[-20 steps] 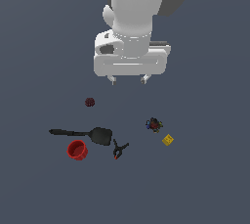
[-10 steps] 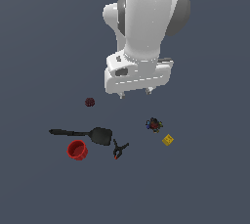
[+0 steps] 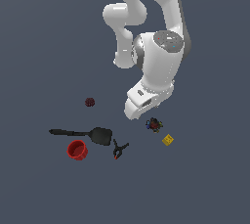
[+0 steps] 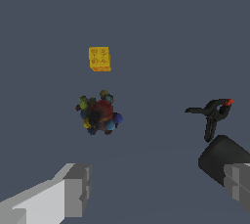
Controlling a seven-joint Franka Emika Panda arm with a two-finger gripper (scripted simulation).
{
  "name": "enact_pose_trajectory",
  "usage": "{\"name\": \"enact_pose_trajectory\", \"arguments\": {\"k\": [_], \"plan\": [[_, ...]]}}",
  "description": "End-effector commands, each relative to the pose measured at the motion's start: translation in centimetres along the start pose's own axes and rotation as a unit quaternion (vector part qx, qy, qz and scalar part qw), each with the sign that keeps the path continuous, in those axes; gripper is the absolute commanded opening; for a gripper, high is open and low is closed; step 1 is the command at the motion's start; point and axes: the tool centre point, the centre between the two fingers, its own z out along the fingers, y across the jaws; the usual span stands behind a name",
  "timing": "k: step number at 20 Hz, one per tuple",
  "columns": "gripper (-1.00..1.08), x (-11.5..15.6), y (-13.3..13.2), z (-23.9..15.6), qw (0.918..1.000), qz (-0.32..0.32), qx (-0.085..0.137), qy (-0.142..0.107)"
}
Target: Pick up a designated object from a clutter of objects.
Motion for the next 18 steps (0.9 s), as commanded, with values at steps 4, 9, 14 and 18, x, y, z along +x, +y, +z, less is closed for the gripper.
{"name": "enact_pose_trajectory", "arguments": {"k": [4,9,14,18], "plan": [[1.00,1.3,-2.9,4.9,0.9954,-0.096,0.005,0.003],[1.00,1.9,-4.9,7.8,0.9880,-0.154,0.010,0.006],[1.00,2.1,-6.1,9.5,0.9824,-0.186,0.014,0.009],[1.00,2.2,-6.4,9.9,0.9808,-0.194,0.014,0.009]]}}
